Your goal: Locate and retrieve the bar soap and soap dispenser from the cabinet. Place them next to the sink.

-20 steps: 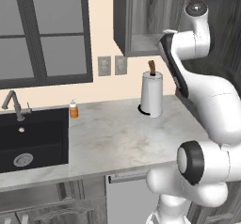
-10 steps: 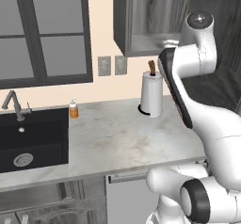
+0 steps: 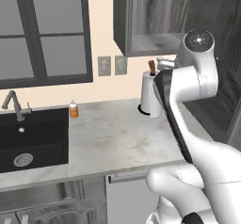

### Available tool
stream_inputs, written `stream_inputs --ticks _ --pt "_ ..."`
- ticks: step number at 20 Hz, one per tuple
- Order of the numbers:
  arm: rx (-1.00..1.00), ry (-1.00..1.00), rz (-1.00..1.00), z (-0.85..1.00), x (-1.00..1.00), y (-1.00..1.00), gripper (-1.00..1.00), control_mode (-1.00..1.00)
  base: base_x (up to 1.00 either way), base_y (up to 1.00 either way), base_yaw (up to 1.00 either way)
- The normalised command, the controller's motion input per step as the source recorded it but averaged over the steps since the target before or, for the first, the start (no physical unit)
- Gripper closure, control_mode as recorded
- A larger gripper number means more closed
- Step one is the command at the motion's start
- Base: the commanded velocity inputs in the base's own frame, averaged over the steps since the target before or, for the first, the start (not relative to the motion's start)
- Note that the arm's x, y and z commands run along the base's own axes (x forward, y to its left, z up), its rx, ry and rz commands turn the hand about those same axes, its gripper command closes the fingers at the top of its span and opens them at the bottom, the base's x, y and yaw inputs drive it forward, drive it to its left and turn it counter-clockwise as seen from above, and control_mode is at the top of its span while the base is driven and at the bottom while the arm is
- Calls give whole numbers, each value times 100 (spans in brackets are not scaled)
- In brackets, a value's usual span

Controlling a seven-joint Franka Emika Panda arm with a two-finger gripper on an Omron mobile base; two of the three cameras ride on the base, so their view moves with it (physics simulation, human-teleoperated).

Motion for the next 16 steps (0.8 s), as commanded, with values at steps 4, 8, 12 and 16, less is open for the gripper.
stream_inputs --ticks 4,8,12,16 --pt "0 0 6 -23 -30 18 100 -100 0 0 0" --pt "0 4 21 -34 -5 42 100 -100 0 0 0" --pt "-1 8 30 -38 0 47 100 -100 0 0 0" --pt "-1 9 25 -41 0 57 100 -100 0 0 0"
